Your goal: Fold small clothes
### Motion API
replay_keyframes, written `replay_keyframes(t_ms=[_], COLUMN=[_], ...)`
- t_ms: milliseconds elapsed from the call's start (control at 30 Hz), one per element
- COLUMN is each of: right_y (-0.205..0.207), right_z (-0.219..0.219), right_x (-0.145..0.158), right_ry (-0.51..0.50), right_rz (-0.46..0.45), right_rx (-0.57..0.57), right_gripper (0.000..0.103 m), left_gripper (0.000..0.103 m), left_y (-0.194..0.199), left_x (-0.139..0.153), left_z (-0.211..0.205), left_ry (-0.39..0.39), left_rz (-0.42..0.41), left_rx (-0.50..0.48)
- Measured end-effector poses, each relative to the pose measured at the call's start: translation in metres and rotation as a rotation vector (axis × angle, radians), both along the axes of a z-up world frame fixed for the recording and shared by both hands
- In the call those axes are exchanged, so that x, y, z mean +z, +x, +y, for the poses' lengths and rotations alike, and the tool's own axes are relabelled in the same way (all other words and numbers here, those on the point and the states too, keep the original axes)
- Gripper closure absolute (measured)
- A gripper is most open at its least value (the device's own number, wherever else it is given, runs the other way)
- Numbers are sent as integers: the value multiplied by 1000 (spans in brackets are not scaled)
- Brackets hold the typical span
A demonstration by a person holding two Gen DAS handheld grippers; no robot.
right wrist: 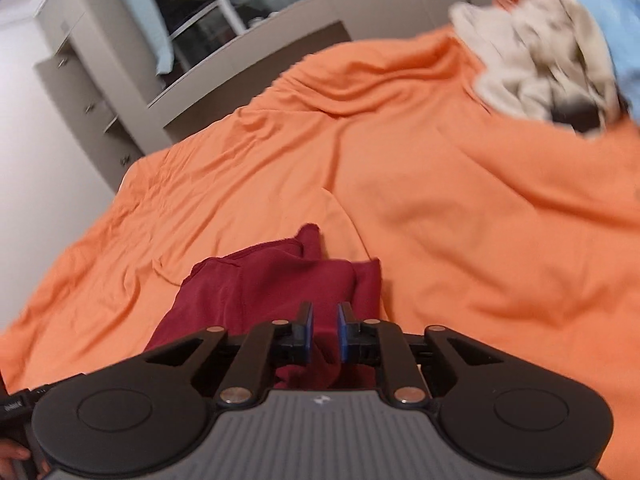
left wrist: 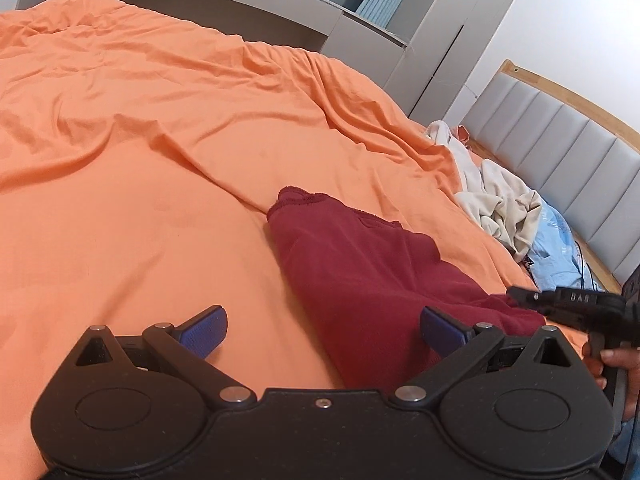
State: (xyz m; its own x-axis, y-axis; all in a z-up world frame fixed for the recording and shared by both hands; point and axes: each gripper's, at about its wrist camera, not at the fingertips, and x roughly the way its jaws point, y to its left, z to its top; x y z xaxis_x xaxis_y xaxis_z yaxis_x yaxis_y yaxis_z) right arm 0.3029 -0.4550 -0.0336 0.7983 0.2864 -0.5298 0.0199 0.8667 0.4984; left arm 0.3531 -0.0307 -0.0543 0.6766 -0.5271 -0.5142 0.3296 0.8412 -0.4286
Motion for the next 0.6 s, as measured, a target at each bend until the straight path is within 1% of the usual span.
replay_keyframes(t_ms=[33, 67, 100, 133, 200, 267, 333, 367, 400, 467, 567, 600], right_y=[0, 0, 0, 2, 5, 13, 20, 21, 23, 24, 26, 26], right_z=[-3, -3, -2, -1, 1, 8, 13, 15, 16, 17, 21, 23], right_x=[0, 0, -1, -2, -5, -10, -16, -18, -20, -22, -24, -25], right_ry=[0, -1, 0, 5, 27, 37, 39, 46, 59, 93, 100, 94], right_rz=[-4, -10, -15, -17, -10, 1, 23, 30, 34, 30, 42, 47], right_rx=[-2, -4, -6, -9, -7, -36, -41, -39, -31, -5, 8, 7], right_gripper=[66, 54, 39, 36, 37, 43, 55, 57, 60, 60, 61, 66], left_gripper=[1, 1, 1, 1, 1, 1, 1, 1, 1, 1, 1, 1], left_y=[5, 10, 17, 23, 36, 44, 47, 47, 45, 43, 43, 43], left_x=[1, 1, 1, 0, -3, -10, -19, -23, -26, -27, -30, -32], left_z=[-1, -2, -3, -4, -11, -18, -25, -28, -30, -32, -32, -33], left_ry=[1, 1, -4, -9, -12, -13, -21, -22, -19, -10, -17, -16], left_rz=[6, 18, 40, 55, 81, 108, 138, 143, 137, 121, 117, 115], left_rx=[-1, -2, -5, -7, -20, -44, -61, -64, -63, -63, -67, -70])
